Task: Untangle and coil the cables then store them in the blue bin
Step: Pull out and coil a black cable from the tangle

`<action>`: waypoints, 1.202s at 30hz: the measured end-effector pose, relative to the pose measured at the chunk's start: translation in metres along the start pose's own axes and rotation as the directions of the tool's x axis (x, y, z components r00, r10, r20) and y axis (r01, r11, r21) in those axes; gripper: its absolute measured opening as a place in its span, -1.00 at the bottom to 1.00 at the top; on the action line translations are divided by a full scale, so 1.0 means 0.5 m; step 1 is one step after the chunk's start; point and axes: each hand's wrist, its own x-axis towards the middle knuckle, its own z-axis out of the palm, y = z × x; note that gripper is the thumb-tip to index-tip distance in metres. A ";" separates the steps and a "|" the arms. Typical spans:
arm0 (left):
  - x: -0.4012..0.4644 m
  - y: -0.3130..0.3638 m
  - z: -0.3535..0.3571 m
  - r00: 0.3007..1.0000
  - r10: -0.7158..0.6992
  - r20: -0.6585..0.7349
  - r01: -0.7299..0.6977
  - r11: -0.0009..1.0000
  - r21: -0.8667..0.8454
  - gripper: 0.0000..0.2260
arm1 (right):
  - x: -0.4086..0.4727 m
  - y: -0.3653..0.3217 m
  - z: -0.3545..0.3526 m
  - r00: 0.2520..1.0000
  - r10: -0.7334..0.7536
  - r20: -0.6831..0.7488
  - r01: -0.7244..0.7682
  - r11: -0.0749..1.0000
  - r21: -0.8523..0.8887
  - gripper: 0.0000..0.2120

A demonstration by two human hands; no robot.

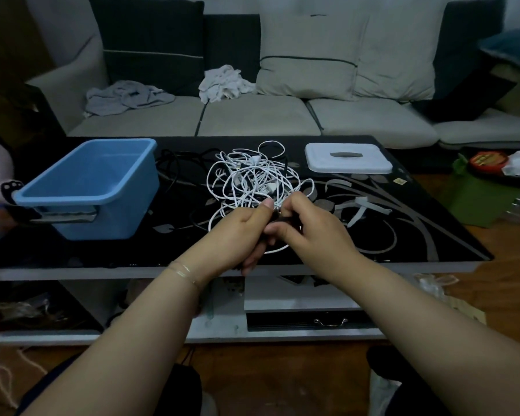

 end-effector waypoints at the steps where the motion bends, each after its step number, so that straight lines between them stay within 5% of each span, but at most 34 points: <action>1: -0.001 0.001 0.002 1.000 -0.011 0.006 0.011 0.999 -0.031 -0.47 | 0.002 0.003 0.000 1.000 0.008 -0.010 -0.007 0.999 0.053 -0.61; 6: -0.004 0.013 0.006 0.997 -0.027 0.079 0.039 0.986 -0.163 -0.46 | 0.008 0.012 0.000 0.999 0.025 -0.033 -0.014 0.956 0.294 -0.67; 12: -0.012 0.014 0.011 0.994 -0.031 0.106 0.056 0.969 -0.240 -0.41 | 0.006 0.016 0.007 0.990 0.035 0.135 -0.088 0.910 0.405 -0.43; 16: -0.013 0.021 0.027 0.996 -0.038 0.085 0.068 0.916 -0.395 -0.38 | 0.005 -0.005 0.010 0.974 0.143 0.175 -0.223 0.725 0.652 -0.52; 20: -0.008 0.021 0.039 0.999 0.003 0.044 0.019 0.876 -0.482 -0.40 | 0.007 -0.011 0.020 0.979 0.199 -0.032 -0.150 0.826 0.543 -0.57; 24: -0.004 0.022 0.041 0.999 0.034 0.041 -0.008 0.858 -0.514 -0.41 | 0.007 -0.014 0.022 0.961 0.252 -0.117 -0.140 0.803 0.579 -0.54; 36: -0.018 0.029 0.037 0.996 0.057 0.062 -0.016 0.851 -0.525 -0.45 | 0.010 -0.010 0.027 0.972 0.222 -0.070 -0.113 0.713 0.692 -0.50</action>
